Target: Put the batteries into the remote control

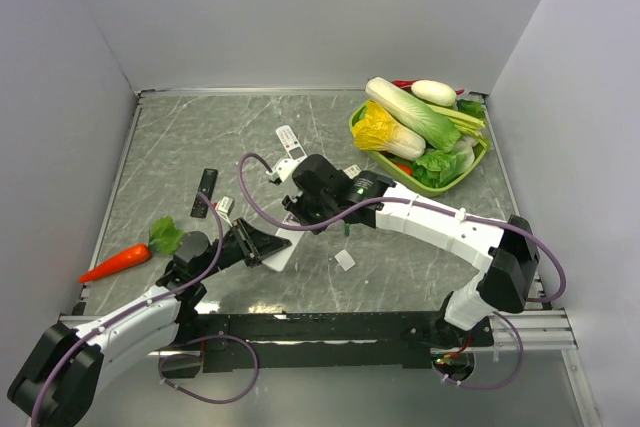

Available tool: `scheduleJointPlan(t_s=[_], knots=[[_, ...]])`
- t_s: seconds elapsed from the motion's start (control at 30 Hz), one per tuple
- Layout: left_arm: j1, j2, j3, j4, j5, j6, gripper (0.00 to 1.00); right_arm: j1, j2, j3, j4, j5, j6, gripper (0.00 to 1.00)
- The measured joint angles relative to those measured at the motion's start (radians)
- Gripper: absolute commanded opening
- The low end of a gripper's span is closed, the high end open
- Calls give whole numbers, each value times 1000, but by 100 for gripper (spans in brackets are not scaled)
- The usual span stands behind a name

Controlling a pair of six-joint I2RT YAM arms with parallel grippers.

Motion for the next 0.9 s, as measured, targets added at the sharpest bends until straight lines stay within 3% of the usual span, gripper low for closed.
scheduleJointPlan(t_s=[0.43, 0.9], knots=[[0, -8, 0, -2, 0, -2, 2, 0, 2, -9, 6, -1, 1, 10], [3, -16, -1, 5, -2, -18, 2, 0, 2, -16, 30, 16, 12, 0]])
